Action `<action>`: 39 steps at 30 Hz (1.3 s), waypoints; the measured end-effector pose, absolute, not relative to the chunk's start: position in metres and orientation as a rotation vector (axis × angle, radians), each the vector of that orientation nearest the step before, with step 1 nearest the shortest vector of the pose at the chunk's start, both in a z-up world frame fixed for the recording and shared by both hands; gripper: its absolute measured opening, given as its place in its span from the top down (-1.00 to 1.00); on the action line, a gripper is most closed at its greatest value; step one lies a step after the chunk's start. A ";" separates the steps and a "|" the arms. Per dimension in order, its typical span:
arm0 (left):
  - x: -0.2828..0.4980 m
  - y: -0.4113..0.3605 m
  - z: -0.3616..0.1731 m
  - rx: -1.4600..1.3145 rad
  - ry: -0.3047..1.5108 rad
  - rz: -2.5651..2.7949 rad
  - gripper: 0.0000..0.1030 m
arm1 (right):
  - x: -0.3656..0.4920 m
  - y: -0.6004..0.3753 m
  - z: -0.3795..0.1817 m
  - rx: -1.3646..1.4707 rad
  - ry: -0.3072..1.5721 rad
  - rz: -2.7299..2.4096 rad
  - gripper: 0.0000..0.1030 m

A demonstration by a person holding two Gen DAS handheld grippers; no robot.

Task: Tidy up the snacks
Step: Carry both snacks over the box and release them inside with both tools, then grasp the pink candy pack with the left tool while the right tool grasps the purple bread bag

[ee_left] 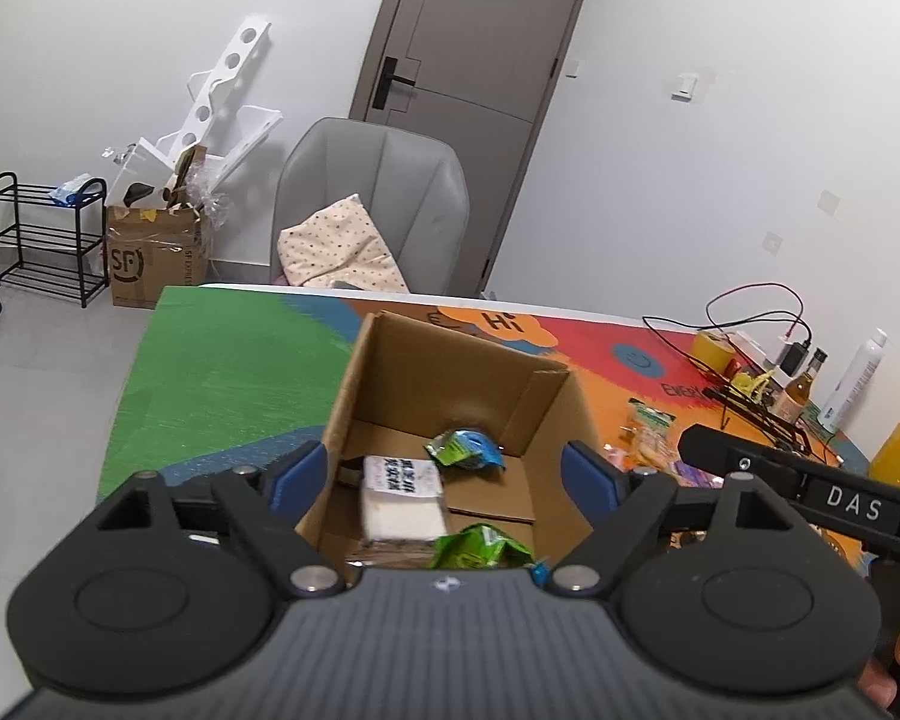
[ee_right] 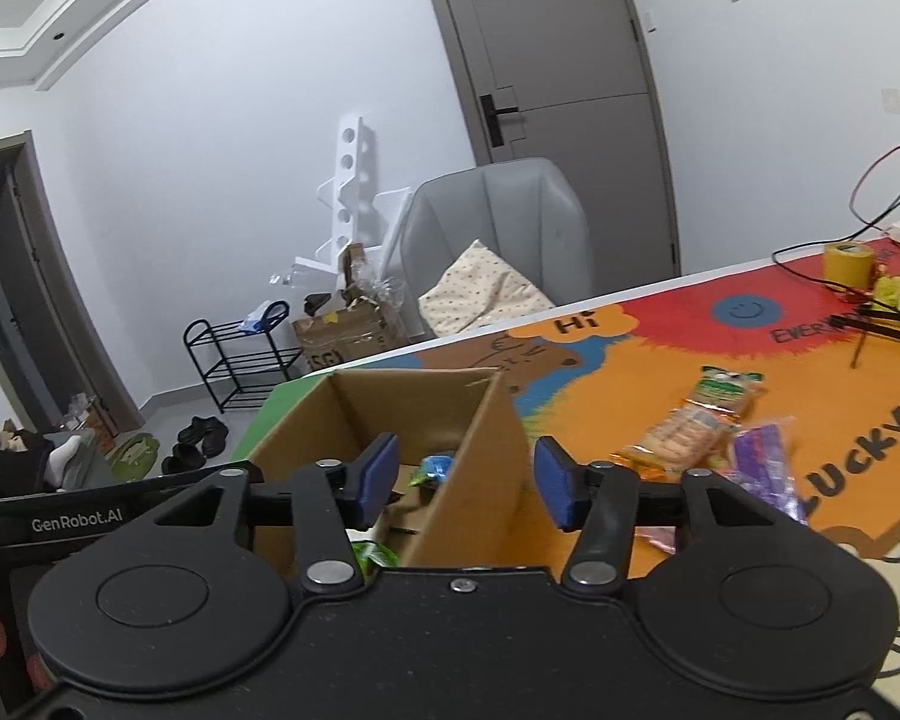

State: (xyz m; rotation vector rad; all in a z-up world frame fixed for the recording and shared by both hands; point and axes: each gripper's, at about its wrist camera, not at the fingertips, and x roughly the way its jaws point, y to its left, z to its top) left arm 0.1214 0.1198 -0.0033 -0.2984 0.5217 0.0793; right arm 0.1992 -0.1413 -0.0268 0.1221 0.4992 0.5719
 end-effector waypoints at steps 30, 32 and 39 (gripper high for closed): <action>0.136 0.030 -0.006 -0.194 0.590 -0.049 -0.78 | 0.199 -0.233 -0.048 0.168 0.551 0.414 -0.61; 0.139 0.023 -0.006 -0.189 0.591 -0.068 -0.78 | 0.200 -0.238 -0.050 0.172 0.551 0.406 -0.60; 0.149 -0.001 -0.009 -0.154 0.599 -0.095 -0.78 | 0.208 -0.257 -0.058 0.193 0.574 0.381 -0.53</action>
